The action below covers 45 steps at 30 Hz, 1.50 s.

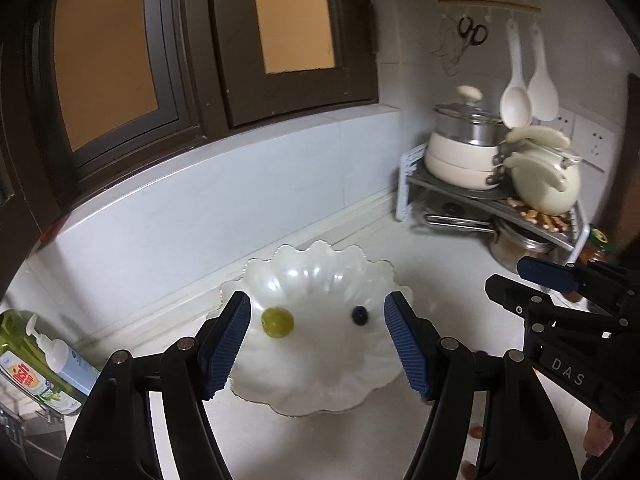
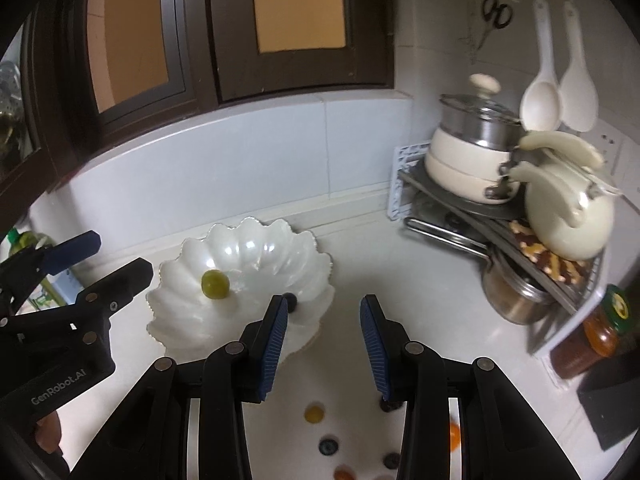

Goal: Organize fruits
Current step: 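Withdraw both open grippers from the bowl back toward the remaining fruits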

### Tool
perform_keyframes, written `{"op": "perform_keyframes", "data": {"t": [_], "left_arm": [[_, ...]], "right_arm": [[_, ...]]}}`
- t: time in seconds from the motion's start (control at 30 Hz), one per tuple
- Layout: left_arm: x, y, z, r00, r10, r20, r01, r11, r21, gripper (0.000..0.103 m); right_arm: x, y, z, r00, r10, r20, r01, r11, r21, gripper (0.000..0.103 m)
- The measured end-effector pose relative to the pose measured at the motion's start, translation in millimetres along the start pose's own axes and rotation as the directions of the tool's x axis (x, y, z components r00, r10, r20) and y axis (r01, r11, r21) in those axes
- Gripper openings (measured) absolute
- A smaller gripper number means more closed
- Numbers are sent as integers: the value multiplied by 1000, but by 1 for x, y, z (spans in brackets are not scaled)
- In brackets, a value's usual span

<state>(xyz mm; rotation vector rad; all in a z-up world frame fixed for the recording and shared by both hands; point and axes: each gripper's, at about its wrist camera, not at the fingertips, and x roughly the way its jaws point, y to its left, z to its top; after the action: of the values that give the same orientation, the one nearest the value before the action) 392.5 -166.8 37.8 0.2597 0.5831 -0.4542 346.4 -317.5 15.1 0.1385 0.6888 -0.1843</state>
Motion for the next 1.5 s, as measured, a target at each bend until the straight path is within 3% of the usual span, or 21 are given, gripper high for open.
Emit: {"op": "perform_keyframes", "data": {"t": [0.33,0.57,1.03,1.5], "left_arm": [[-27,-17,-19,998,-62,14,62,998,-5,69],[-41,-24,-33,997,-68,24,68,998,18,69],[-56,-40,-73,991,-123,-61,120,992,-50,69],[-74,-72,-109,997,-12,-82,3,995,-102,74]], "right_arm": [[-46,-12,-24,996,-59,64,57,998,27,39],[-64,-15,-45,994,-72,78,67,996,65,39],[-84,-23,-82,994,-77,76,70,993,90,39],[-82,-45,-118,1000,-6,12,5,999,45,39]]}}
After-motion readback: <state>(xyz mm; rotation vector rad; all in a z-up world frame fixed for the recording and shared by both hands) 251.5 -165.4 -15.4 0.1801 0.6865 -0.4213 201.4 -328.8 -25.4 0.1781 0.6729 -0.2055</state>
